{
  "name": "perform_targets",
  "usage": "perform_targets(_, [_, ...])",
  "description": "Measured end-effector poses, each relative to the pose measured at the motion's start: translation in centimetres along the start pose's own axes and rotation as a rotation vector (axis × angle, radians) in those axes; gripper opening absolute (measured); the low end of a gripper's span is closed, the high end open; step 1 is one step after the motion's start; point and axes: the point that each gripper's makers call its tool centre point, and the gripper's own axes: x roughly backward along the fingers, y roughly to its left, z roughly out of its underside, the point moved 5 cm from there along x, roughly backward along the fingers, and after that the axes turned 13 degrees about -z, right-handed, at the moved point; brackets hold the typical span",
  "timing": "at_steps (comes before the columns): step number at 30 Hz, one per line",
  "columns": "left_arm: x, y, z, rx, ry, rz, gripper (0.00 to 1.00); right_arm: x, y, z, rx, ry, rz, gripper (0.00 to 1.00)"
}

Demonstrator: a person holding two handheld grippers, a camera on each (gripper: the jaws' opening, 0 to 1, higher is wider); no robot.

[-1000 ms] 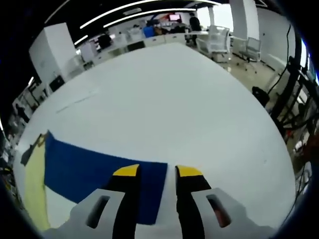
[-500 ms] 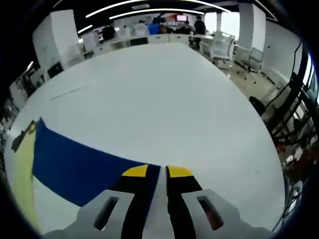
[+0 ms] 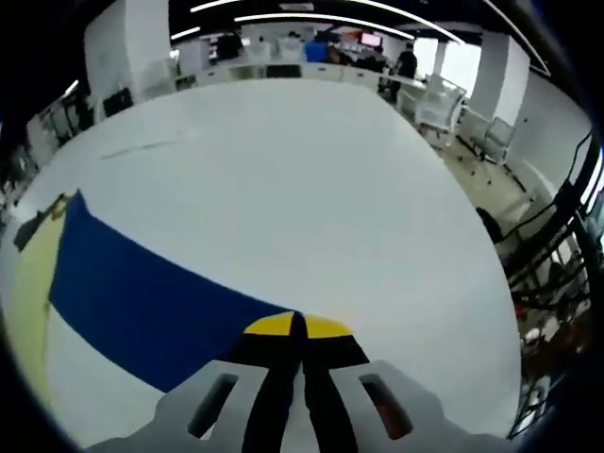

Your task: Fold the garment on the visible template until the final outline fits inside the template.

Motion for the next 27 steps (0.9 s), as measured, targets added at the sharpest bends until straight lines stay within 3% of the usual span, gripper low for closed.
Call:
perform_targets(4, [0.0, 0.1, 0.0, 0.004, -0.003, -0.003, 0.95, 0.3, 0.4, -0.1, -0.013, 0.018, 0.007, 0.02])
perform_targets(9, [0.3, 0.0, 0.0, 0.006, -0.012, -0.004, 0.95, 0.5, 0.3, -0.1, -0.095, 0.027, 0.009, 0.02])
perform_targets(13, [0.5, 0.1, 0.1, 0.009, -0.016, -0.007, 0.95, 0.7, 0.6, -0.2, -0.065, 0.035, 0.026, 0.02])
perform_targets(27, [2.0, 0.3, 0.0, 0.013, -0.058, -0.012, 0.98, 3.7, 0.7, -3.4, -0.1, -0.081, 0.005, 0.02])
